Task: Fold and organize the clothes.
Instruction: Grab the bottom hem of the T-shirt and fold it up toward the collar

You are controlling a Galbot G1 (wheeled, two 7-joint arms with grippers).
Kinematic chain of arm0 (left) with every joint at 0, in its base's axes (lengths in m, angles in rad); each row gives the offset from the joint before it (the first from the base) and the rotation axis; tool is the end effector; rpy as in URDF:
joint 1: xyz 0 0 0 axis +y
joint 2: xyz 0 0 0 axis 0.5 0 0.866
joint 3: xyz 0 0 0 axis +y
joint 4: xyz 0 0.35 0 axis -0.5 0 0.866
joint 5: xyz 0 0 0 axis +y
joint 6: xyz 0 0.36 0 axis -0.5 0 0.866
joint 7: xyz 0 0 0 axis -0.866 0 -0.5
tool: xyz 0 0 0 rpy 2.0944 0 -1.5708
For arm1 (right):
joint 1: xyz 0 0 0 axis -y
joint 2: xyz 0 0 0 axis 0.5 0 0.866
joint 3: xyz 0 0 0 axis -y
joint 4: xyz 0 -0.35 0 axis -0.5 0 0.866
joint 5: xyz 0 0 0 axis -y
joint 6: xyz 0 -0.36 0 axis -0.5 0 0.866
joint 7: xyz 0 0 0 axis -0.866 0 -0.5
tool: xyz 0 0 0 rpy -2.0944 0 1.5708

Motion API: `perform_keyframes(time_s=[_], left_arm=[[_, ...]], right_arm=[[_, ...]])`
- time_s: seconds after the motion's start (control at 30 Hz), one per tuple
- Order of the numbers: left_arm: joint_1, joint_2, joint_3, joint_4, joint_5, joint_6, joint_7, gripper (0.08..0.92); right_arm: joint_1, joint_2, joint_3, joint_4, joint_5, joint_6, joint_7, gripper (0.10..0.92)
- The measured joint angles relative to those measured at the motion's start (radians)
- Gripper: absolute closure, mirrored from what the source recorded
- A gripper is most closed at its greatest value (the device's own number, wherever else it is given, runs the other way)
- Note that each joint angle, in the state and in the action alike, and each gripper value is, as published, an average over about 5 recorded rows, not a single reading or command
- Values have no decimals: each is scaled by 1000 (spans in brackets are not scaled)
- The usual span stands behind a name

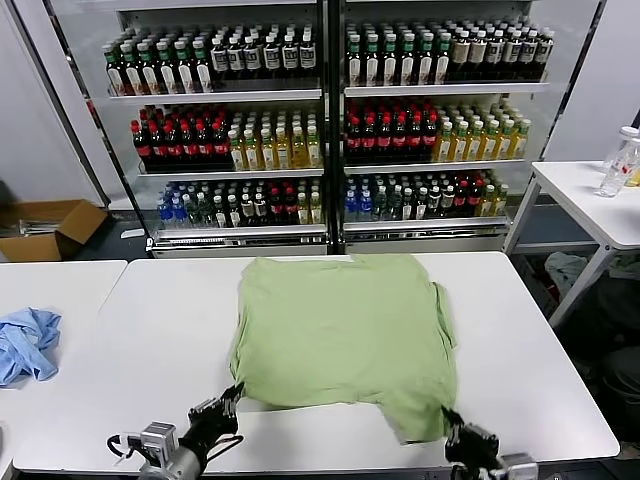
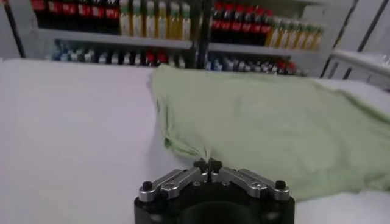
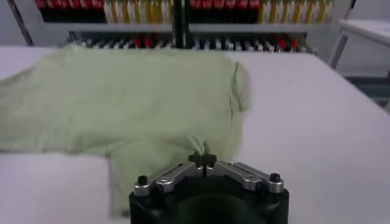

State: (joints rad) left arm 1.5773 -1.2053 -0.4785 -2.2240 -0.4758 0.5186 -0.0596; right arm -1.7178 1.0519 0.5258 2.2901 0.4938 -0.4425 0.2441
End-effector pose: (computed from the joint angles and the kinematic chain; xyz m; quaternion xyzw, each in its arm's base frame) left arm 0.1821 0.0349 -0.2541 -0.1214 -0.9644 0.0535 0.2289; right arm 0.1515 -0.0565 -0.2448 0.0522 -0.9711 0.0211 0.2318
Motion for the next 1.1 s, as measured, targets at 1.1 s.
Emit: perform_keyframes(time_s=[1.1], left_arm=[[-470,49,169,385,-61,-31,-28,783]], right_arm=[[718,-120,-287,-473,22,24,-51,716]])
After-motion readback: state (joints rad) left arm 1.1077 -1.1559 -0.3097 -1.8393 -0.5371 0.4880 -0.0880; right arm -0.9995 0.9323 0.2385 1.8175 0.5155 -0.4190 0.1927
